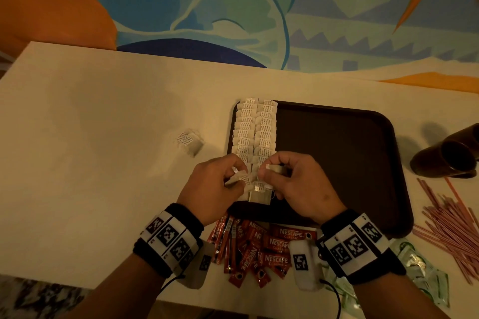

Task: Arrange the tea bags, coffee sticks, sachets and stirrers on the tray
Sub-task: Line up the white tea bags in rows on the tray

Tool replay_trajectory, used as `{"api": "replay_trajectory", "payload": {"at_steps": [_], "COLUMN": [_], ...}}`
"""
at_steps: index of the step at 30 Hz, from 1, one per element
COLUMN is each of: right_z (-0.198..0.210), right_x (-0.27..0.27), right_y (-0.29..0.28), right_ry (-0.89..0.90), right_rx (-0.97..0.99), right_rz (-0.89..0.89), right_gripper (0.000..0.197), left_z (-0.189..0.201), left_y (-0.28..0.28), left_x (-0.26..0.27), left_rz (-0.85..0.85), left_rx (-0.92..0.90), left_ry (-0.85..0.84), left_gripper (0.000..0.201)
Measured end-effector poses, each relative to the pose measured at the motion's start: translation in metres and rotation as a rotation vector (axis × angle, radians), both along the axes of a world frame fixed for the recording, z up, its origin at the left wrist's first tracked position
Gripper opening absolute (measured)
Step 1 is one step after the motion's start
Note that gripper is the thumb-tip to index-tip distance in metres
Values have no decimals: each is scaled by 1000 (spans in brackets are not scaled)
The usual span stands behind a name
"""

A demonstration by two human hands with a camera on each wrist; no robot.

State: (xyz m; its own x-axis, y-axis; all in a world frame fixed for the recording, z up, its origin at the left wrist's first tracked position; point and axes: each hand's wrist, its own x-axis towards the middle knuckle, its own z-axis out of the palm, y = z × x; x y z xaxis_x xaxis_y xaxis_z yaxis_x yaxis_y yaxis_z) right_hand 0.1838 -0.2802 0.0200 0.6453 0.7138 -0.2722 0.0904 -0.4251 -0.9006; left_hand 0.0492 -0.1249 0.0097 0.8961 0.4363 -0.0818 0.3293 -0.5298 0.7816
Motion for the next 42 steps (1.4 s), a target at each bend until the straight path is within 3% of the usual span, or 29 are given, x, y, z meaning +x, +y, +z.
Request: {"api": "replay_trajectory", "payload": {"at_steps": [7, 15, 24, 30, 37, 42], "right_z": [2, 2, -5, -5, -8, -10], "right_x": [1, -14, -21, -18, -16, -19], "right_y": [-2, 5, -9, -19, -16, -16], "right_ry": [27, -23, -109, -179, -270, -289], "right_rx": [5, 21, 22, 14, 53, 62], "right_rz": [-36, 40, 144, 193, 257, 298], "right_gripper": [6, 3, 7, 6, 9, 8], "left_z": [-3, 0, -2, 5, 1, -6], "left_y": [-1, -12, -15, -10, -13, -13], "left_x": [-3, 1, -2, -3, 1, 3], "left_rz": [12, 39, 157, 92, 194, 261], "left_rx": [-151, -121, -566, -765, -705, -677], "left_ry": [20, 43, 37, 49, 32, 52], "left_gripper": [18, 21, 22, 16, 5, 16]}}
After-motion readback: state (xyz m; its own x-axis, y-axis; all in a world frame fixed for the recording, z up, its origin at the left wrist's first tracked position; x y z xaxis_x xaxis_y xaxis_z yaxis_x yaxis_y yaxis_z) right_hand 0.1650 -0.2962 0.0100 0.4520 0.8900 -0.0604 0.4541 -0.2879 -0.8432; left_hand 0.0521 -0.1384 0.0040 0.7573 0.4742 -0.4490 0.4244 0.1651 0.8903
